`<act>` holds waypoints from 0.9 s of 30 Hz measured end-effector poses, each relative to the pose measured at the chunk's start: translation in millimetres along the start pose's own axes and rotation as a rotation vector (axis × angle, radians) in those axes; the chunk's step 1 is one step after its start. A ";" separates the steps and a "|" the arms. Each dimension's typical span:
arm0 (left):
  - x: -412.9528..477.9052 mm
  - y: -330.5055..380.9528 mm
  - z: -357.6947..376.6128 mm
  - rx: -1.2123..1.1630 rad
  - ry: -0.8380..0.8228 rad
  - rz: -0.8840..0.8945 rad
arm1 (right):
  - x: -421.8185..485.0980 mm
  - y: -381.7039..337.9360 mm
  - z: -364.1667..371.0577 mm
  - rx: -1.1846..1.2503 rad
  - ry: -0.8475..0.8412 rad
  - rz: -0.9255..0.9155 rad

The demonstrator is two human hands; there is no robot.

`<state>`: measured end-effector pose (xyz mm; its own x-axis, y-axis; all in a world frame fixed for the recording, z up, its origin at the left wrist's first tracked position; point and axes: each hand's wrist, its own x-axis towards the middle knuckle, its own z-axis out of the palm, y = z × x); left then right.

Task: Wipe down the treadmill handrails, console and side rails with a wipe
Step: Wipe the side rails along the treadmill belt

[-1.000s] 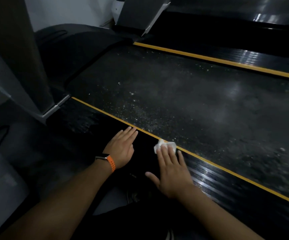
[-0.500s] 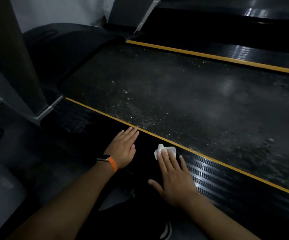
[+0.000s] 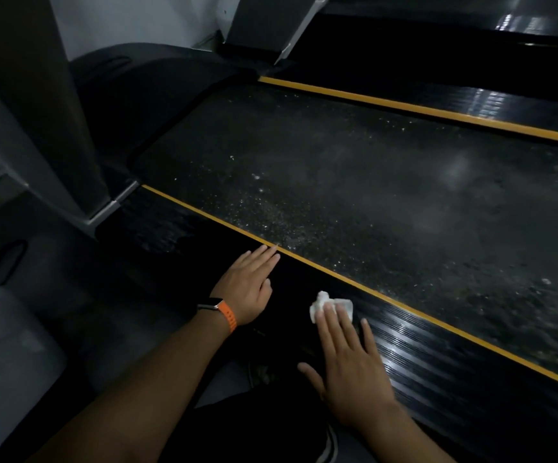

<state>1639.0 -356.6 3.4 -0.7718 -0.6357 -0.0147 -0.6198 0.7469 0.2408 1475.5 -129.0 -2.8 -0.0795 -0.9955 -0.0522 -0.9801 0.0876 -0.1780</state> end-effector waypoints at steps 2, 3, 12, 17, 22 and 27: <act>0.1 -1.1 0.6 0.003 0.011 -0.001 | 4.0 -7.8 0.0 -0.005 -0.017 0.026; 0.5 -0.4 0.7 0.007 0.014 0.004 | 11.5 -16.3 0.9 0.002 -0.030 0.020; 0.1 0.6 -0.8 0.009 0.009 0.004 | 18.9 -25.9 7.9 -0.002 0.010 -0.077; -0.6 2.0 -2.4 0.019 -0.015 0.002 | -8.2 -15.7 10.9 -0.037 0.014 -0.039; -0.1 4.2 -4.6 0.035 -0.033 -0.001 | 30.6 -53.0 6.3 -0.073 -0.094 -0.152; -0.1 4.2 -4.2 0.034 -0.017 0.003 | 1.6 -27.8 7.2 -0.084 -0.071 -0.118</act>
<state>1637.1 -354.2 8.5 -0.7756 -0.6305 -0.0307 -0.6220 0.7549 0.2079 1503.9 -132.7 -5.0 0.0469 -0.9933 -0.1054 -0.9938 -0.0358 -0.1048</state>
